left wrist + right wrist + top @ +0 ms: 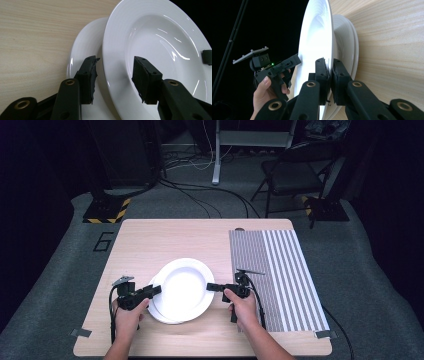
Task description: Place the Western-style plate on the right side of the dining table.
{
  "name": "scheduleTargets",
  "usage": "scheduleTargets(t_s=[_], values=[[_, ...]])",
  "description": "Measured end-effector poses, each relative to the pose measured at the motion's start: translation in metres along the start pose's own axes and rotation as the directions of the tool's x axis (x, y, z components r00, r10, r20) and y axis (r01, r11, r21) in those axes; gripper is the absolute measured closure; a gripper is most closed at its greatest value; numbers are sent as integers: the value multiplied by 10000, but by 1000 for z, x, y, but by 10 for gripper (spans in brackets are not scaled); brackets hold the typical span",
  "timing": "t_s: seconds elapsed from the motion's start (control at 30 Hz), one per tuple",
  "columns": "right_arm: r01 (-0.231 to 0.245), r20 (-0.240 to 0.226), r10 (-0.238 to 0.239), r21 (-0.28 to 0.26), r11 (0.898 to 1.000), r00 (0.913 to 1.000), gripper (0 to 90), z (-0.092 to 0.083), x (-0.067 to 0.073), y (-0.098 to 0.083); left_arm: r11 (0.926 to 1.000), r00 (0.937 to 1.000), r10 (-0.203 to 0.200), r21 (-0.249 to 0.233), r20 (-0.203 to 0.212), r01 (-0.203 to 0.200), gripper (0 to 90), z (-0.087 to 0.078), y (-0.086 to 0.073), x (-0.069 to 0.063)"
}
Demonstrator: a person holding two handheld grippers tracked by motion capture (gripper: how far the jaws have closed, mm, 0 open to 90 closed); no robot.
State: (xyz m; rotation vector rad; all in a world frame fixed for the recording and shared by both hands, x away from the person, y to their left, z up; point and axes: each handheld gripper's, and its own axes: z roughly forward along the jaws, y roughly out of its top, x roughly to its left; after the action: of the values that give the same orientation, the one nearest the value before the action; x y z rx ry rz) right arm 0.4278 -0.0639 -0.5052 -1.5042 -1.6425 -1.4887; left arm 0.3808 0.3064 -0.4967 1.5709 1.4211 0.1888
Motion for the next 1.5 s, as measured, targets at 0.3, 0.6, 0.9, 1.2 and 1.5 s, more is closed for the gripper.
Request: scheduleTargets(t_s=[0.3, 0.6, 0.9, 1.2, 1.5], values=[[-48, -138, 46, -101, 9999, 9999, 851, -1, -2, -2, 9994, 9994, -267, 240, 205, 262, 490, -6, -12, -11], [-12, -236, 7, -210, 9998, 9997, 854, 0, -5, -3, 9963, 9945, -860, -1, 600, 861, 488, -8, -21, -12], [773, 639, -748, -386, 9963, 9952, 813, 0, 4, -7, 9989, 9992, -388, -255, -11, 387, 569, -7, -25, -17], [1587, 1539, -1519, -327, 9868, 9763, 771, -3, 12, -8, 9982, 9985, -542, -232, 106, 544, 578, -2, -28, -18], [3401, 3041, -3477, 795, 9370, 8869, 629, 3, 36, -14, 9989, 9991, -416, -190, 96, 418, 577, -1, -27, -19]])
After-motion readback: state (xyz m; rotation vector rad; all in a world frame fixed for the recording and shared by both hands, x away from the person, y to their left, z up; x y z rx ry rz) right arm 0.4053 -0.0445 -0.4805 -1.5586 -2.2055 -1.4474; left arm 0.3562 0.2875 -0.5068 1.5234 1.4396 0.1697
